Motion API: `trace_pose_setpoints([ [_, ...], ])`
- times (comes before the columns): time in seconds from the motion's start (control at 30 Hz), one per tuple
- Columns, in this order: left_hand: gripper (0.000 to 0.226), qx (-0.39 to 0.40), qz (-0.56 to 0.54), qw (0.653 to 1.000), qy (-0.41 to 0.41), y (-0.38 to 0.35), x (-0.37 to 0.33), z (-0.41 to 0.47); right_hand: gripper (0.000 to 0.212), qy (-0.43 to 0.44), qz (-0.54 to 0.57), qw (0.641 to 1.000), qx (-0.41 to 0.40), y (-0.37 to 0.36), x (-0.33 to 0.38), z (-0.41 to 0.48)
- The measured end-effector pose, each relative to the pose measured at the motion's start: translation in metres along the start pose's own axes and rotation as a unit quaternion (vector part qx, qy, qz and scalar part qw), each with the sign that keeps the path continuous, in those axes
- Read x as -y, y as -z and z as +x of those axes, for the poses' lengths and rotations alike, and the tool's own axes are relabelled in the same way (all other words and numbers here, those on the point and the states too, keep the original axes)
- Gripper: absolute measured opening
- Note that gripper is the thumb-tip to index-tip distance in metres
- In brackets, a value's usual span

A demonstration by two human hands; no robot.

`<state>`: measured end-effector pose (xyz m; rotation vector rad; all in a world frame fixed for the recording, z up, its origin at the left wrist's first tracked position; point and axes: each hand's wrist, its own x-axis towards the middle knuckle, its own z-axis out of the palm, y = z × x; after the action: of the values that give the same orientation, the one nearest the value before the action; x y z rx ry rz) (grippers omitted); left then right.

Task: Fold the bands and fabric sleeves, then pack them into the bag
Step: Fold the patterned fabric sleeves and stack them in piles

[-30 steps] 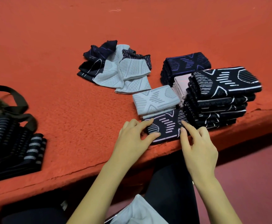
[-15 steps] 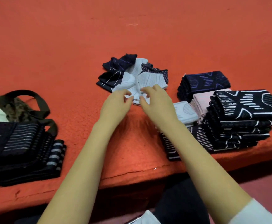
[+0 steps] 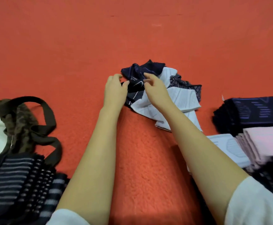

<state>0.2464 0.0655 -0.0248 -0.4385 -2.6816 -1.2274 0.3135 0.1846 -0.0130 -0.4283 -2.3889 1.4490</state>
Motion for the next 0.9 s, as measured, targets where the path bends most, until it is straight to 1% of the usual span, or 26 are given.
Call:
trace_pose_setpoints([
  [0.1,0.034,0.029,0.005,0.999,-0.021,-0.014,0.006,0.012,0.045,-0.010,0.015,1.000,0.011,-0.014,-0.010,0.013],
  [0.23,0.033,0.023,0.098,0.993,-0.054,-0.027,0.017,0.017,0.041,-0.007,0.024,1.000,-0.006,-0.022,-0.023,0.011],
  [0.33,0.027,0.013,0.101,0.992,-0.076,-0.027,0.017,0.014,0.040,-0.011,0.048,0.999,-0.014,-0.020,-0.024,0.012],
  [0.43,0.022,-0.023,0.018,0.995,-0.091,-0.016,0.010,0.001,0.036,-0.009,0.039,0.999,-0.026,-0.014,-0.018,0.010],
  [0.53,0.022,-0.054,-0.083,0.992,-0.077,0.004,0.004,-0.015,0.030,-0.018,0.035,0.999,0.005,-0.011,-0.007,0.001],
  [0.6,0.014,-0.053,-0.136,0.987,-0.069,0.020,0.004,-0.028,0.026,-0.030,0.063,0.997,0.028,-0.013,0.000,-0.009],
  [0.67,0.006,-0.042,-0.203,0.977,-0.053,0.033,0.004,-0.046,0.033,-0.038,0.063,0.997,0.034,-0.018,0.008,-0.021],
  [0.73,0.022,-0.023,-0.257,0.965,-0.037,0.045,0.006,-0.067,0.040,-0.053,0.097,0.993,0.033,-0.025,0.016,-0.035],
  [0.83,0.049,0.012,-0.328,0.945,-0.003,0.064,0.011,-0.097,0.037,-0.068,0.184,0.980,0.036,-0.034,0.022,-0.061],
  [0.9,0.063,0.038,-0.380,0.924,0.029,0.075,0.014,-0.116,0.038,-0.073,0.250,0.965,0.042,-0.036,0.021,-0.080],
])
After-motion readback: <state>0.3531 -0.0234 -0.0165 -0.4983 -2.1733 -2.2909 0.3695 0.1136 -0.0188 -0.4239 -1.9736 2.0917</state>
